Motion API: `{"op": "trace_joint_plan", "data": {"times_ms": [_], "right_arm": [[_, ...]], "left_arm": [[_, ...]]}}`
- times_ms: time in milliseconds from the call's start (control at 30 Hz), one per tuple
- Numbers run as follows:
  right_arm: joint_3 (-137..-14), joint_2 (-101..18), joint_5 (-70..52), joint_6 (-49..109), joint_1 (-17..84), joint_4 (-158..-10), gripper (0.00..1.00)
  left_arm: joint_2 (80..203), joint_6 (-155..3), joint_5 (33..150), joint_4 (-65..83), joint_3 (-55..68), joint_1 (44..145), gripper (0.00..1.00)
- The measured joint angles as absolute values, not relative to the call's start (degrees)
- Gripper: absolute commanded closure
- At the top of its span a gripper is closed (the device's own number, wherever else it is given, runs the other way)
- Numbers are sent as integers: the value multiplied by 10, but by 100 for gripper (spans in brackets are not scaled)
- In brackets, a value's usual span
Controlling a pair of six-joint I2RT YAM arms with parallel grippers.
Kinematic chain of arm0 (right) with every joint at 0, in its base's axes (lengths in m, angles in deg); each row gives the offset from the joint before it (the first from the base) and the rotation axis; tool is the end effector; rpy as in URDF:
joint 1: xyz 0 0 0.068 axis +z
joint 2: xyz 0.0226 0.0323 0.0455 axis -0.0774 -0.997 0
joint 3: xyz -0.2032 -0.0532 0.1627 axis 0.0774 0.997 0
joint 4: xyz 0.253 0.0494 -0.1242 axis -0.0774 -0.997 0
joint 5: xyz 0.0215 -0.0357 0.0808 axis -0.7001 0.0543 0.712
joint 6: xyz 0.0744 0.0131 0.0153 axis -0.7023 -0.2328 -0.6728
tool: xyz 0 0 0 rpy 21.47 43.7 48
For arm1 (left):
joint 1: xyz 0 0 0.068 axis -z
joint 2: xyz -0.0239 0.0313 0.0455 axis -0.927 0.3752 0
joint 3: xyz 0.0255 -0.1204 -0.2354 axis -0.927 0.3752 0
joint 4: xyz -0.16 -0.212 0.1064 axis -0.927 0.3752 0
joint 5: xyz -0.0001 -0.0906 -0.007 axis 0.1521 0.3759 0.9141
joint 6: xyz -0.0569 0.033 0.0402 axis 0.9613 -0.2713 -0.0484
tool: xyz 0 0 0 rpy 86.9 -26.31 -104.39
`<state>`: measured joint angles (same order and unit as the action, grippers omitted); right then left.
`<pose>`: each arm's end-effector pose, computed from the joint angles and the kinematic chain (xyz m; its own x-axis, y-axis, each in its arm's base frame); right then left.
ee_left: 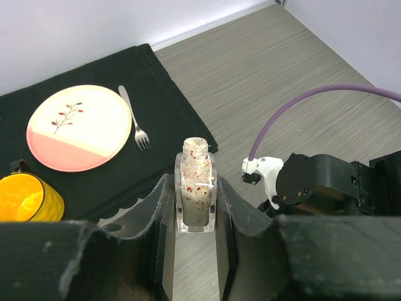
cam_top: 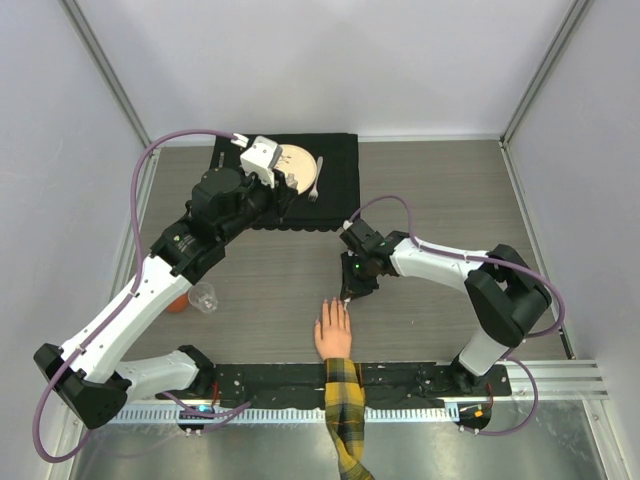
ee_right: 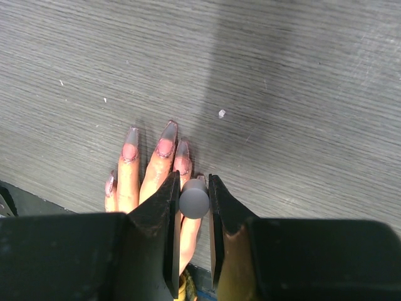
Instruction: Paint the nails
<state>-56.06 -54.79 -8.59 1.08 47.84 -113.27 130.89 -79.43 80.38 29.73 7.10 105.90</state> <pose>0.2429 0.2425 0.1226 -0.9644 -0.1176 -0.2369 -0.1936 0.9242 0.3293 0.2443 -0.1865 0.4092 -0.2378 0.0092 -0.9713 0.5490 0.8262 -0.1266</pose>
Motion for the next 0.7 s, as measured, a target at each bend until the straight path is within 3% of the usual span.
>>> {"op": "trace_joint_plan", "data": {"times_ms": [700], "right_arm": [[-564, -562, -93, 11, 471, -1136, 99]], "left_arm": [[1309, -804, 804, 298, 70, 1059, 100]]}}
